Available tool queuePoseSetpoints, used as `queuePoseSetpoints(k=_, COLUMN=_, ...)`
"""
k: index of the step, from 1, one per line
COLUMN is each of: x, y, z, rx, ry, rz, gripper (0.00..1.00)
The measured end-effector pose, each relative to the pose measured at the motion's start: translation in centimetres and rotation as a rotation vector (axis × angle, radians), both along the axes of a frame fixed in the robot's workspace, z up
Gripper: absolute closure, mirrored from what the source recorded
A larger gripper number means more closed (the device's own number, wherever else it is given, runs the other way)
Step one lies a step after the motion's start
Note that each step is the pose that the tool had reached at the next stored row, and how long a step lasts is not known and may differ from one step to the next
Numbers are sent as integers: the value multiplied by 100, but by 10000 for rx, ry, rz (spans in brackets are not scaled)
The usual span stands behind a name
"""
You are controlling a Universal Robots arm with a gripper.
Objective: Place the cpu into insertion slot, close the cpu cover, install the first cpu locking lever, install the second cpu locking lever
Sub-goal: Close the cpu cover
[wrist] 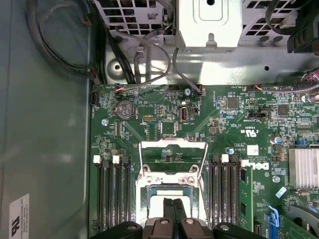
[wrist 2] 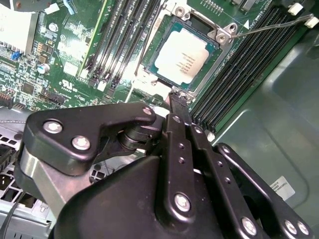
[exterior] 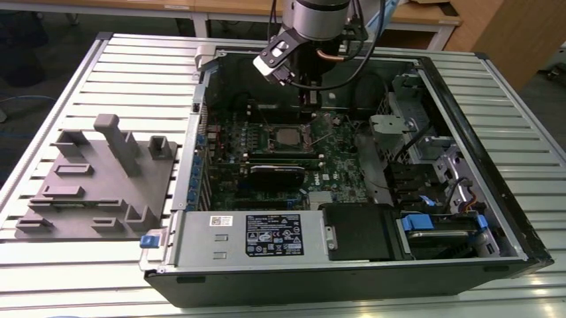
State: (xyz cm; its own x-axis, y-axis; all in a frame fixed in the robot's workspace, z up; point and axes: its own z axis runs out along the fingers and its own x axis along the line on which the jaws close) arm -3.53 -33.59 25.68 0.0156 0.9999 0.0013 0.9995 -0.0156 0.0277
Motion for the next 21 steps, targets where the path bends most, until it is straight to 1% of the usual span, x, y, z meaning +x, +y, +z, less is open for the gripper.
queuePoseSetpoints(k=5, x=2, y=-1, z=1, rx=-3, ry=5, rz=2, gripper=90)
queuePoseSetpoints(k=21, x=47, y=0, z=1, rx=-2, ry=5, rz=1, gripper=90)
